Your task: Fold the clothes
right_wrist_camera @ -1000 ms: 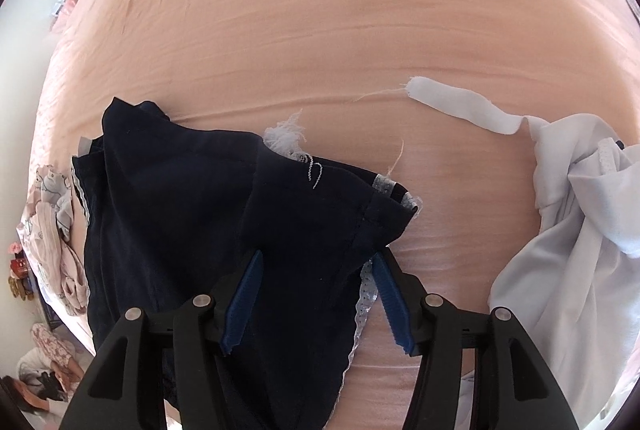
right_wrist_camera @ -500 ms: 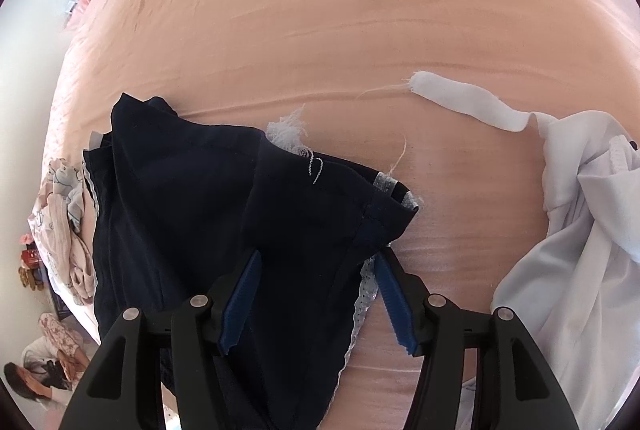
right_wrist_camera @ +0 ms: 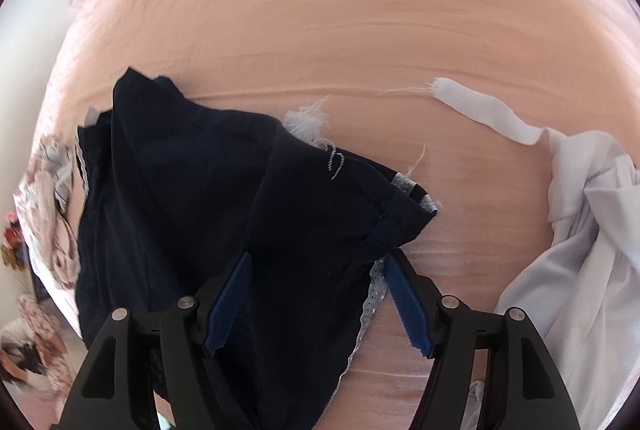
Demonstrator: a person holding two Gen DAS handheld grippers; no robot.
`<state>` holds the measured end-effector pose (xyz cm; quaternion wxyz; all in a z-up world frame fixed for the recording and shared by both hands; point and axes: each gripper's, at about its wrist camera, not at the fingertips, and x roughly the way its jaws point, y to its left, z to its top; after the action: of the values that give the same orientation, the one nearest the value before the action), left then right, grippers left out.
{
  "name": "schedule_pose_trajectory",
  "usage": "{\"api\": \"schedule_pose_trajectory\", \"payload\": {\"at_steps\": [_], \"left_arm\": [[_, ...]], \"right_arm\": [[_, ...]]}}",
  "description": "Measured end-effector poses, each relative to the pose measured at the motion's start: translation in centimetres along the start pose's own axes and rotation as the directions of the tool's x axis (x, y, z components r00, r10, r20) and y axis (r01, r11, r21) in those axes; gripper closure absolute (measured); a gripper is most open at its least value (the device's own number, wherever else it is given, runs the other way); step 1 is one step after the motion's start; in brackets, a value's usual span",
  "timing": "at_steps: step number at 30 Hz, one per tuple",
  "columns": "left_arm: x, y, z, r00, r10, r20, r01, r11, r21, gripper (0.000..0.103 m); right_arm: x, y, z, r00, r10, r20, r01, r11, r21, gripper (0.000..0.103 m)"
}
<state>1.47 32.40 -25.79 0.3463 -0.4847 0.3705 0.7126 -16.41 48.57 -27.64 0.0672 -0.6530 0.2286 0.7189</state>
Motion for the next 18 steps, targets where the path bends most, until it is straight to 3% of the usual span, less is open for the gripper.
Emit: {"api": "schedule_pose_trajectory", "payload": {"at_steps": [3,10,13,18], "left_arm": [[1.7,0.2,-0.5,0.999,0.007,-0.049,-0.006,1.0,0.007,0.013],[1.8,1.8,-0.4,0.996,-0.082,-0.045,0.079,0.994,-0.076,0.013],[1.0,3.2,-0.2,0.982,-0.189,-0.017,0.185,0.972,-0.146,0.013],[0.3,3.9,0.4,0.982,-0.188,0.025,0.19,0.97,-0.153,0.013]], "right_arm": [[-0.3,0.0,0.2,1.0,-0.007,-0.008,0.006,1.0,-0.026,0.034],[-1.1,-2.0,1.0,0.998,0.066,-0.015,-0.066,0.998,0.017,0.034],[-1.4,-2.7,1.2,0.996,0.088,-0.012,-0.087,0.995,0.049,0.034],[-1.8,-3.3,1.7,0.996,0.087,-0.014,-0.086,0.994,0.065,0.034]]}}
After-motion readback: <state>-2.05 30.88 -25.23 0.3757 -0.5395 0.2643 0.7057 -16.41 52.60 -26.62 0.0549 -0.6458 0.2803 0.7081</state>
